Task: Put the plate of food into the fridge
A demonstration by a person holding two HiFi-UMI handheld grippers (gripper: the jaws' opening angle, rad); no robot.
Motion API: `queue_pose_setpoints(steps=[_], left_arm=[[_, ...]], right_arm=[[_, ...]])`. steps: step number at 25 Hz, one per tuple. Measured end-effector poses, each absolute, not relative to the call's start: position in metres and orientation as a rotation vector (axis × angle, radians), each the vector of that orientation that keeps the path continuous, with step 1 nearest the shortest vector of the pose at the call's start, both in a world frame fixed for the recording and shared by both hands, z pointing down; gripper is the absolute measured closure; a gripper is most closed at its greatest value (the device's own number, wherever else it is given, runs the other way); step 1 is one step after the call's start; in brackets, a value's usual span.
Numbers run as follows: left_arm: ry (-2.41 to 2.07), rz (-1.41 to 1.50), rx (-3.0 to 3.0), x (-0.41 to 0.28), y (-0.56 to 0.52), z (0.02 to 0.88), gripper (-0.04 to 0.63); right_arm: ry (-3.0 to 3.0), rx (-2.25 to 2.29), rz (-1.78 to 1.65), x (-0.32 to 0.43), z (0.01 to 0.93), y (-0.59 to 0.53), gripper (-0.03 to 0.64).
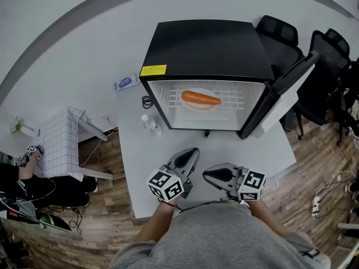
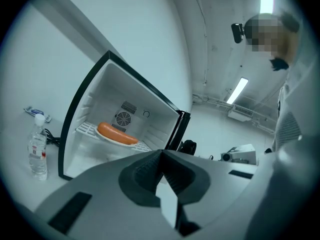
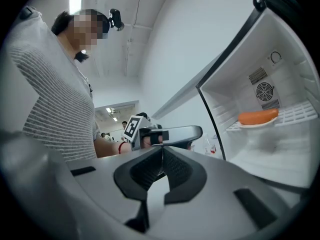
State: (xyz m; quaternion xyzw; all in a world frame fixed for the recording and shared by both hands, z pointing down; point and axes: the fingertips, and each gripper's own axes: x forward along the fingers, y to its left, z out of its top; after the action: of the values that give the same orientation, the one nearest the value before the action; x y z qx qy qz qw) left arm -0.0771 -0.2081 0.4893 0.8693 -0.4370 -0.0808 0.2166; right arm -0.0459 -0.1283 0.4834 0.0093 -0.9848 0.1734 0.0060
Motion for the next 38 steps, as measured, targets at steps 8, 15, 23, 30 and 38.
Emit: queue_pose_setpoints(steps=[8, 15, 23, 30, 38], left_arm=[[-1.250, -0.147, 2.468, -0.062, -0.177, 0.488, 0.584], [-1.260, -0.114, 2.494, -0.060, -0.165, 0.486, 0.584], [-1.222, -0.110, 2.518, -0.052, -0.166, 0.485, 0.584], [-1.192, -0.098, 2.520, -0.048, -0.166, 0.487, 0.584], [-1.178, -0.095, 2.526, -0.047, -0.167, 0.488, 0.584]], right_arm=[[-3.086, 0.131, 0.485, -0.040, 0.486, -0.132, 0.603], [-3.089, 0.311, 0.461, -0.030, 0.486, -0.142, 0.603], [-3.060, 0.441, 0.393, -0.021, 0.489, -0.152, 0.603], [-3.048, 0.455, 0.393, -0.022, 0.491, -0.152, 0.604], [-3.052, 0.458, 0.394, -0.024, 0.490, -0.154, 0.604]])
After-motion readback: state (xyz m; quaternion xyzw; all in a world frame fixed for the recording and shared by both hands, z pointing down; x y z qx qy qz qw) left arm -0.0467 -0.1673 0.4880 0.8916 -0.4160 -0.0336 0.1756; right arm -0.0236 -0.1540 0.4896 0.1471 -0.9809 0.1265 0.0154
